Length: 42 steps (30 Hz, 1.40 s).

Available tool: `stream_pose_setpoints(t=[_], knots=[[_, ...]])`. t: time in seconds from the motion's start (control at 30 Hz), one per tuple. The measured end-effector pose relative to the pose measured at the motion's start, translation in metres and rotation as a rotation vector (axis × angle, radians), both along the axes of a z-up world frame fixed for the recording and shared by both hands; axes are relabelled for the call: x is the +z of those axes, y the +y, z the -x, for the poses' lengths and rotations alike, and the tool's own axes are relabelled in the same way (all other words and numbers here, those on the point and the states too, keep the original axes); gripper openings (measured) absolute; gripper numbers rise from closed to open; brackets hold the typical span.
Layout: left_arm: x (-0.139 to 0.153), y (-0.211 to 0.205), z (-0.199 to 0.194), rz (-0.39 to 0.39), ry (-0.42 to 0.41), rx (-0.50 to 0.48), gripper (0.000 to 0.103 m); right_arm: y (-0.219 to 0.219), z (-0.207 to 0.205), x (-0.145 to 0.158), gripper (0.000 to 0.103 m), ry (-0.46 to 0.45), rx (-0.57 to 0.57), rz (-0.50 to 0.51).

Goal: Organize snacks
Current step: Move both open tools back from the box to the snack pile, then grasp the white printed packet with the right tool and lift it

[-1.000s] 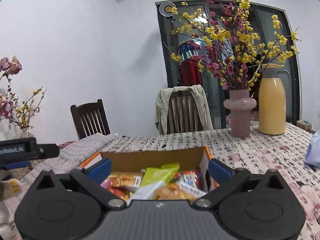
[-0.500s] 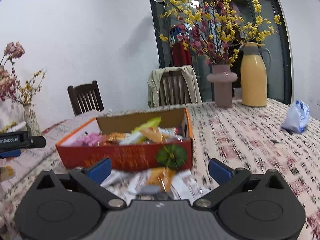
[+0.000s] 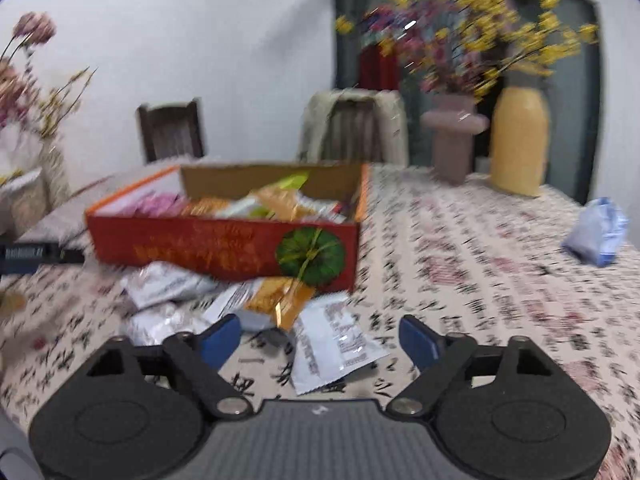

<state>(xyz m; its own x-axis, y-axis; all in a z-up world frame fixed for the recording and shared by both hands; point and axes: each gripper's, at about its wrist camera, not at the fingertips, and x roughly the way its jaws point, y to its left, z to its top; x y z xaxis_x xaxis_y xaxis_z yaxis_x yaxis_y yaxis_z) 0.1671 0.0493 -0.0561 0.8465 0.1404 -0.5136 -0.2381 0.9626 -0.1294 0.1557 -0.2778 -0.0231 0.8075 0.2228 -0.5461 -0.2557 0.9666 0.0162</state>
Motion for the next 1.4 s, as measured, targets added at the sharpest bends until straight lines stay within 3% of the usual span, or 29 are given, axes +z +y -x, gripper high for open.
stream_pose_setpoints(t=[0.07,0.3,0.47,0.67,0.77,0.87,1.0,1.4], knots=[[-0.002,0.000,-0.001,0.005,0.007,-0.001,0.103,0.002,-0.009,-0.003,0.071,0.026,0.030,0.031],[-0.001,-0.005,0.005,-0.016,-0.028,-0.001,0.103,0.008,-0.040,-0.015,0.070,0.097,0.106,0.100],[-0.001,-0.005,0.003,-0.011,-0.014,-0.007,0.103,0.008,-0.048,-0.019,0.045,0.125,0.122,0.069],[-0.002,-0.007,0.001,-0.023,0.000,-0.004,0.103,0.007,-0.025,-0.020,0.041,0.074,0.086,0.049],[-0.003,-0.008,-0.008,-0.034,0.056,-0.004,0.103,0.006,-0.009,-0.016,0.041,0.025,0.041,0.061],[0.000,-0.010,-0.010,-0.019,0.094,-0.006,0.103,0.001,0.003,-0.009,0.040,-0.010,0.017,0.011],[0.012,-0.026,-0.004,0.034,0.105,-0.067,0.103,-0.005,0.013,-0.005,0.040,-0.037,0.001,-0.036],[0.006,-0.106,-0.007,0.009,0.158,-0.270,0.103,-0.029,0.024,-0.001,0.040,-0.069,-0.055,-0.113]])
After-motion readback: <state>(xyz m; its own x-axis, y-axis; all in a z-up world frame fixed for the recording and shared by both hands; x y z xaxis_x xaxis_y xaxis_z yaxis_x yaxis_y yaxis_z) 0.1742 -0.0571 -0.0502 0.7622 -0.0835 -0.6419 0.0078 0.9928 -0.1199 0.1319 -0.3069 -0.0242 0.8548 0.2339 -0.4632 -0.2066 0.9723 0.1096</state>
